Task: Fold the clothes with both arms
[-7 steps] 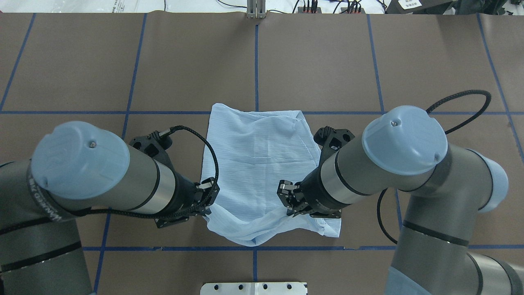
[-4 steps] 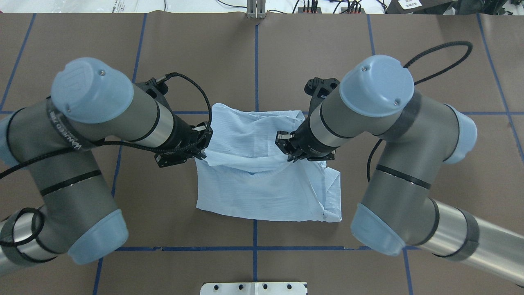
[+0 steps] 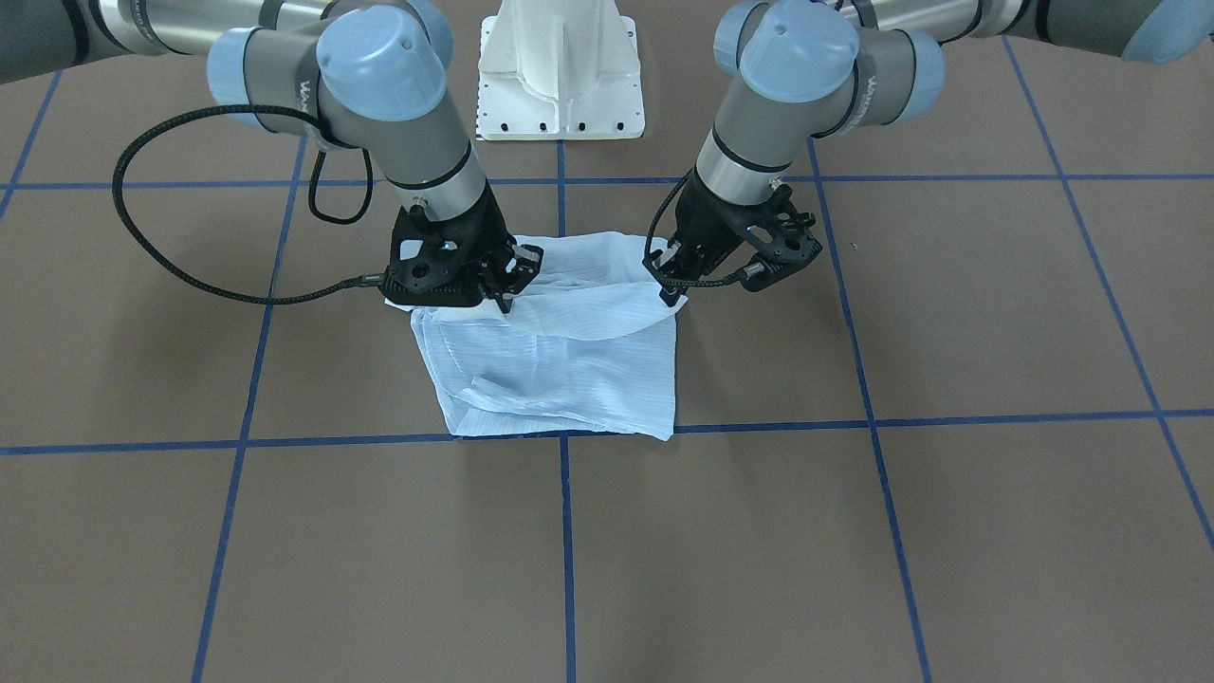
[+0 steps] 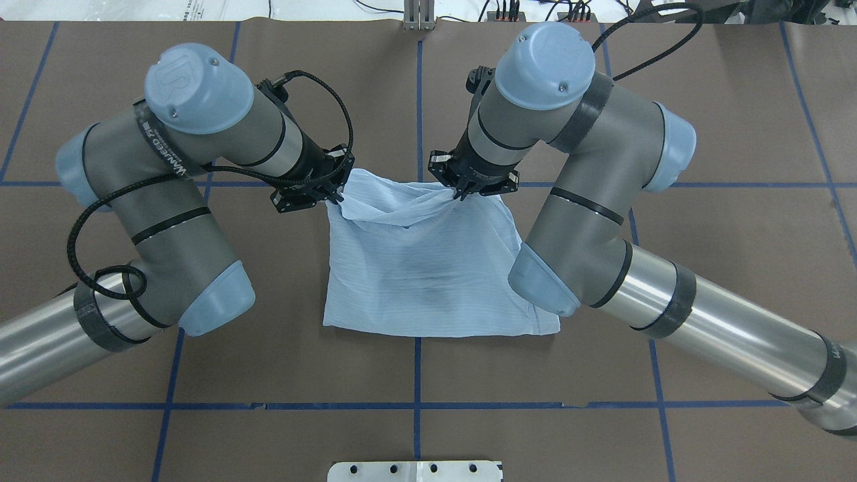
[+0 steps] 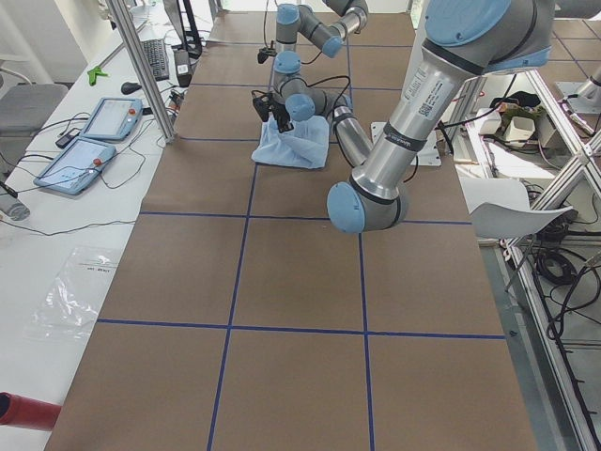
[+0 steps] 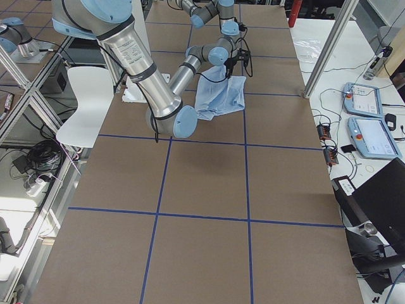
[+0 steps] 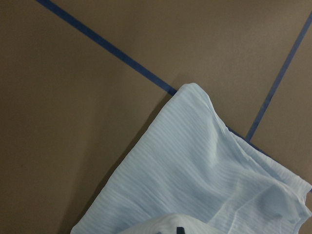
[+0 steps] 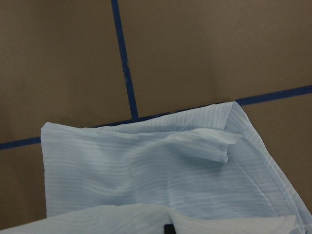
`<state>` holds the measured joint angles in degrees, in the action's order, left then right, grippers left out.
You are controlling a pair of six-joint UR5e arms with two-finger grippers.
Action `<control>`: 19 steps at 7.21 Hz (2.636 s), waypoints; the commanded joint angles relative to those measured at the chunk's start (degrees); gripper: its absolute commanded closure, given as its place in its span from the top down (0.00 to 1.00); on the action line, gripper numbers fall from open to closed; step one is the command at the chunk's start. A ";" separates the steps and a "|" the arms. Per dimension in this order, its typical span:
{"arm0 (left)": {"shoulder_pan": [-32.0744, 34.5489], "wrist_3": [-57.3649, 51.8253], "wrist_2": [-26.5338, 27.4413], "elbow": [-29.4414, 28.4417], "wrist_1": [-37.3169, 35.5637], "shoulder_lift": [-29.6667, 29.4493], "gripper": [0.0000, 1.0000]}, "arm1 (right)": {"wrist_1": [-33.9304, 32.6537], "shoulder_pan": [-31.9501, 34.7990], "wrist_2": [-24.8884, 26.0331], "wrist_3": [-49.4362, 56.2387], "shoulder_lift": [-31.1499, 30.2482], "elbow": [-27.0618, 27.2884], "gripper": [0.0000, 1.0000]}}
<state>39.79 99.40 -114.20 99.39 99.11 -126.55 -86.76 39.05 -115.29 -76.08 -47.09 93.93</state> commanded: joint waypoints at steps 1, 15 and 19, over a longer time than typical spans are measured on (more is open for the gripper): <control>1.60 -1.83 0.03 -3.23 0.56 -1.59 0.00 | 1.60 1.90 -0.02 3.20 2.17 -6.19 0.00; 7.74 -12.77 -0.06 -8.99 10.05 2.68 1.00 | 16.19 5.67 -2.63 4.18 4.38 -18.27 1.00; 22.75 -49.64 -0.15 -0.87 2.78 14.91 1.00 | -6.03 17.26 -4.76 38.39 -7.19 -3.79 1.00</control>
<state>57.27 61.99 -114.28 96.92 104.90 -114.53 -87.81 52.53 -119.54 -48.10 -49.63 85.27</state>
